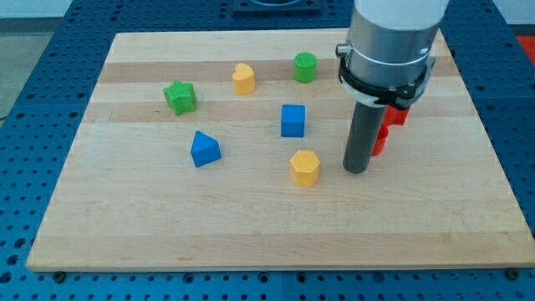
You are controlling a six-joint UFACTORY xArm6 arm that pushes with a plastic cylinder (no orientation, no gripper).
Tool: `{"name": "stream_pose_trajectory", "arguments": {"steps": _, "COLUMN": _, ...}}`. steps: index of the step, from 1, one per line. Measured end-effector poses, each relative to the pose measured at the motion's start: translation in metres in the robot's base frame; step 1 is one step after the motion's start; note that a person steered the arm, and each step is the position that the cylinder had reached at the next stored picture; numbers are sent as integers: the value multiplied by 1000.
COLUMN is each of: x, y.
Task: Slide the red circle closer to the red star
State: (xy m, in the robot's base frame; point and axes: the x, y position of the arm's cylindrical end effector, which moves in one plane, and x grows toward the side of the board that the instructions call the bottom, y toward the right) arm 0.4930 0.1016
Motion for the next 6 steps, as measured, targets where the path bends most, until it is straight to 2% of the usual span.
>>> {"name": "stream_pose_trajectory", "arguments": {"steps": 3, "x": -9, "y": -33}}
{"name": "stream_pose_trajectory", "arguments": {"steps": 4, "x": -9, "y": -14}}
{"name": "stream_pose_trajectory", "arguments": {"steps": 6, "x": -39, "y": 17}}
